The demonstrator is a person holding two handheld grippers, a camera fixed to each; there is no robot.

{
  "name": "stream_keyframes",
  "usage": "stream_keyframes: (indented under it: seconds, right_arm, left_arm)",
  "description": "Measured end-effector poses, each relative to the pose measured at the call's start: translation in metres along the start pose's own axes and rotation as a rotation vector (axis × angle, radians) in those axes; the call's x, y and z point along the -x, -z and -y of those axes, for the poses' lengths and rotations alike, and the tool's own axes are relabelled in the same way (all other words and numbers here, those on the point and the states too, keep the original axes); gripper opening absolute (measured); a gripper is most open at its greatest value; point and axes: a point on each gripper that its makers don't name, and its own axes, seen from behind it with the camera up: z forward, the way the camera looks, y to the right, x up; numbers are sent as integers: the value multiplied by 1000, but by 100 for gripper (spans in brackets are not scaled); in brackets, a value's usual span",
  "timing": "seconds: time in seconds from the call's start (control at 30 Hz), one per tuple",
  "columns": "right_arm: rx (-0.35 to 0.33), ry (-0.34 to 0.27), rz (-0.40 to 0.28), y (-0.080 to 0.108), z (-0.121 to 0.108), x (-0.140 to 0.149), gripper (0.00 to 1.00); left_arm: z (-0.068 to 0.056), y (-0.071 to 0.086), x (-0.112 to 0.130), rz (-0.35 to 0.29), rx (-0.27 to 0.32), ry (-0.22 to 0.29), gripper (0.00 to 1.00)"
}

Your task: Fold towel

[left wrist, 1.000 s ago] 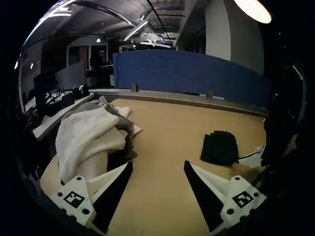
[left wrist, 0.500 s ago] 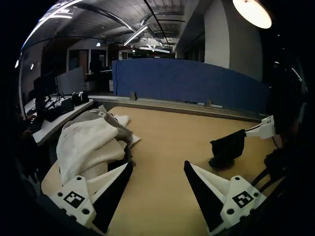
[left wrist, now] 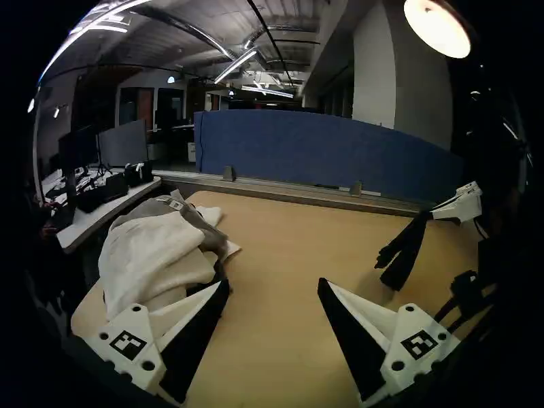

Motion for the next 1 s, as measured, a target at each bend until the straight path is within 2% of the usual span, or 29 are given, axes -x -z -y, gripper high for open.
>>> stream_keyframes:
  seconds: [0.27,0.5,0.7,1.0]
  right_arm:
    - [-3,-10,-11,11,-2,-2,3]
    - [-14,-60,-26,31,-15,3,3]
    - [22,-90,-20,56,-50,21,3]
    - [124,-106,25,103,-127,65,3]
  left_arm:
    - [0,3,-3,-5,2,-2,97]
    - [-4,4,-6,-6,7,-1,97]
    - [-10,6,-7,-7,15,-4,97]
    - [-24,7,-7,-5,30,-26,97]
